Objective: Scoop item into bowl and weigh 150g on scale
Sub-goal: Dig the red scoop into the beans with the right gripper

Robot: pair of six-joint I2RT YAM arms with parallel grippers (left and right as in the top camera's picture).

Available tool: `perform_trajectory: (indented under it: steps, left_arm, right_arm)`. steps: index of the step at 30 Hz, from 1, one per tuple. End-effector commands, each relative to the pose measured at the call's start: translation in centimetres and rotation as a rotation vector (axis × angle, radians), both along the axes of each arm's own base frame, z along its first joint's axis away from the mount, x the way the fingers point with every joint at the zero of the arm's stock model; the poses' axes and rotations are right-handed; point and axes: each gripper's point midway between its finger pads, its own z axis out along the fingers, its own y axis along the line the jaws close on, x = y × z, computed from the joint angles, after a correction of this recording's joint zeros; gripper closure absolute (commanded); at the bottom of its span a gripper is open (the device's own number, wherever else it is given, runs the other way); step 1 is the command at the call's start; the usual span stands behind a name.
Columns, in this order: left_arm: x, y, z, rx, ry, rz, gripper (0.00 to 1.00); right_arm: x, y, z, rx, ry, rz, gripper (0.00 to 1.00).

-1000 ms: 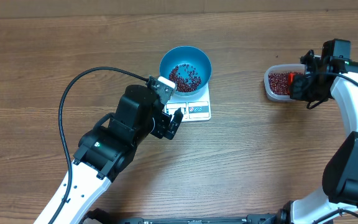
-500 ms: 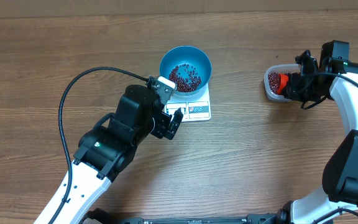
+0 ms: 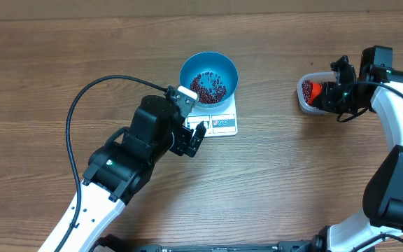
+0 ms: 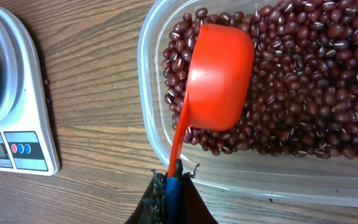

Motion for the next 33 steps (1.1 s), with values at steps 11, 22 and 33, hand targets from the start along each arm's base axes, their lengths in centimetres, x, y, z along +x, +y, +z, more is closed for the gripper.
perform_trajectory:
  steps: [11,22,33]
  left_arm:
    - [0.0,0.1,-0.2,0.014,-0.002,-0.01,0.0]
    - [0.0,0.1,-0.2,0.015,-0.002,-0.01,0.0]
    - [0.0,0.1,-0.2,0.014,-0.002,-0.01,0.0]
  right_arm:
    - [-0.1,-0.7,-1.0,0.156,0.012,-0.048,0.96]
    - [-0.4,-2.2,-2.1,0.314,0.075,-0.183,0.96]
    - [-0.4,-1.8,-2.5,0.478,0.094,-0.207,0.96]
